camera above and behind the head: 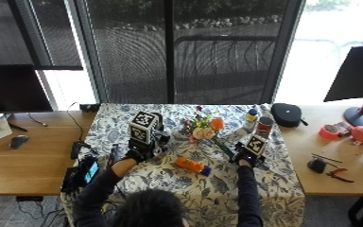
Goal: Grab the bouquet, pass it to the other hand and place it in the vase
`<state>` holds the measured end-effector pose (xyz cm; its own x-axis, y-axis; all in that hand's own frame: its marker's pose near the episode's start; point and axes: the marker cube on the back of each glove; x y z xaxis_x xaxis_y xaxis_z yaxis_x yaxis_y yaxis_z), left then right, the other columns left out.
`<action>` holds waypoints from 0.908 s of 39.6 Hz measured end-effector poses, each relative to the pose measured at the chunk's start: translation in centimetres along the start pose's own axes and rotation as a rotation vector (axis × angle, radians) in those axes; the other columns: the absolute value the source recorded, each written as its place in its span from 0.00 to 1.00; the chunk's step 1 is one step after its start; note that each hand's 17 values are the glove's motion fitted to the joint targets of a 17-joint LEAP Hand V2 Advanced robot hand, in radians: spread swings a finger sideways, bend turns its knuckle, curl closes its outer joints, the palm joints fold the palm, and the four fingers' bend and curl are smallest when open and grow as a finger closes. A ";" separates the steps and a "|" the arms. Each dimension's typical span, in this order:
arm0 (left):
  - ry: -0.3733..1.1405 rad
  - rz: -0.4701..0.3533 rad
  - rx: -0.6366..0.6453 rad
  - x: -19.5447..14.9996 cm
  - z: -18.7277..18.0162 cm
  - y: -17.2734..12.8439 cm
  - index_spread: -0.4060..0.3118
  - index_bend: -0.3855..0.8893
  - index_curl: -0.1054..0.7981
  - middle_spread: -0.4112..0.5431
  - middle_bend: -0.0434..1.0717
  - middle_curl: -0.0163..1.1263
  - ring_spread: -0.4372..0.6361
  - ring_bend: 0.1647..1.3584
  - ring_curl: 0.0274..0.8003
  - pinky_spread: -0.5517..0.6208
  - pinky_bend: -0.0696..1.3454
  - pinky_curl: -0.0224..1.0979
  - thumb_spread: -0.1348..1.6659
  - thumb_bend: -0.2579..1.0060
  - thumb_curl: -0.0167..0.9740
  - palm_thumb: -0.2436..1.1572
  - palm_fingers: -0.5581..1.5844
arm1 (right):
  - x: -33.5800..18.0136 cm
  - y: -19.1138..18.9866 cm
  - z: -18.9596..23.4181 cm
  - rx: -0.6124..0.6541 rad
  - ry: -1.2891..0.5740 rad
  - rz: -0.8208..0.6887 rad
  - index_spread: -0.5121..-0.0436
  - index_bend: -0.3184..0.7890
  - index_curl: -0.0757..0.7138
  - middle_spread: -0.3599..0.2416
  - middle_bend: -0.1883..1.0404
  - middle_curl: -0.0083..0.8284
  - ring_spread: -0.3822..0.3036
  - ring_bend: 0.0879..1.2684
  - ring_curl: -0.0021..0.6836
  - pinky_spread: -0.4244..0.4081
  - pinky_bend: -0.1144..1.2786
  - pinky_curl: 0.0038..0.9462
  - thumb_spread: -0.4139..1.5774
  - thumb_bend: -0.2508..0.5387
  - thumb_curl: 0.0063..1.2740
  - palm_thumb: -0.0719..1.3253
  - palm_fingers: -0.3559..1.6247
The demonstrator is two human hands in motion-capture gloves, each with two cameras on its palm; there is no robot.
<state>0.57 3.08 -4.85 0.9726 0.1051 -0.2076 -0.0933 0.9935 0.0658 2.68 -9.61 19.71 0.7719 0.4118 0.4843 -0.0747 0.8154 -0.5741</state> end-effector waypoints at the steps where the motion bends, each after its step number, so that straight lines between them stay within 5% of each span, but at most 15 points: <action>1: 0.001 0.000 -0.005 0.0 0.0 0.1 0.57 0.39 0.32 0.65 0.28 0.34 0.68 0.44 0.33 0.70 0.46 0.33 0.76 0.19 0.27 0.34 0.29 | 0.3 -0.9 0.1 0.096 0.027 0.104 0.72 0.40 0.42 0.49 0.34 0.53 0.35 0.35 0.56 0.57 0.42 0.35 0.72 0.30 0.29 0.62 0.55; 5: 0.011 0.006 -0.022 -0.1 0.5 0.0 0.57 0.39 0.32 0.65 0.28 0.34 0.68 0.44 0.33 0.70 0.46 0.33 0.76 0.19 0.27 0.34 0.30 | 1.4 -3.0 0.3 0.367 0.158 0.396 0.69 0.42 0.43 0.47 0.35 0.53 0.35 0.34 0.55 0.57 0.39 0.34 0.71 0.31 0.30 0.64 0.59; 9: 0.024 0.012 -0.024 -0.4 0.9 -0.2 0.57 0.39 0.32 0.65 0.28 0.34 0.68 0.44 0.33 0.70 0.46 0.33 0.76 0.19 0.27 0.34 0.29 | 1.2 -3.6 0.7 0.456 0.234 0.428 0.64 0.42 0.44 0.39 0.39 0.55 0.28 0.33 0.54 0.47 0.37 0.33 0.71 0.34 0.31 0.70 0.67; 17: 0.017 -0.001 -0.039 -0.5 0.6 0.5 0.57 0.39 0.32 0.65 0.28 0.34 0.68 0.44 0.33 0.70 0.46 0.33 0.76 0.19 0.28 0.34 0.29 | 0.1 -4.4 0.8 0.540 0.198 0.350 0.58 0.51 0.52 0.34 0.39 0.57 0.21 0.28 0.56 0.48 0.27 0.32 0.71 0.40 0.34 0.81 0.69; 22: 0.018 -0.004 -0.051 -0.7 1.1 0.5 0.57 0.39 0.32 0.65 0.28 0.34 0.68 0.44 0.33 0.70 0.46 0.33 0.76 0.19 0.28 0.34 0.29 | 1.3 -3.3 2.0 0.442 0.175 0.569 0.60 0.56 0.58 0.32 0.42 0.59 0.19 0.24 0.55 0.54 0.20 0.30 0.71 0.45 0.36 0.87 0.73; 33: 0.019 -0.005 -0.065 -0.4 1.5 -0.5 0.58 0.39 0.32 0.65 0.28 0.35 0.69 0.44 0.33 0.70 0.46 0.34 0.74 0.17 0.26 0.28 0.29 | 2.0 -3.9 2.6 0.604 0.069 0.601 0.58 0.51 0.65 0.25 0.50 0.66 0.16 0.35 0.64 0.35 0.20 0.29 0.77 0.40 0.33 0.85 0.78; 36: 0.018 -0.007 -0.068 -0.3 1.6 -0.6 0.58 0.39 0.32 0.65 0.27 0.35 0.69 0.44 0.33 0.70 0.46 0.34 0.73 0.18 0.26 0.27 0.29 | 1.8 -3.7 2.7 0.661 0.036 0.584 0.57 0.52 0.68 0.24 0.53 0.68 0.16 0.37 0.66 0.31 0.22 0.31 0.77 0.32 0.30 0.79 0.81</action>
<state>0.63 2.42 -3.27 0.9694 0.0983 -0.2249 -0.1014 0.9948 -0.0024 2.58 -10.82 24.53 0.5145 0.8325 0.2055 -0.8050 0.5514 -0.2188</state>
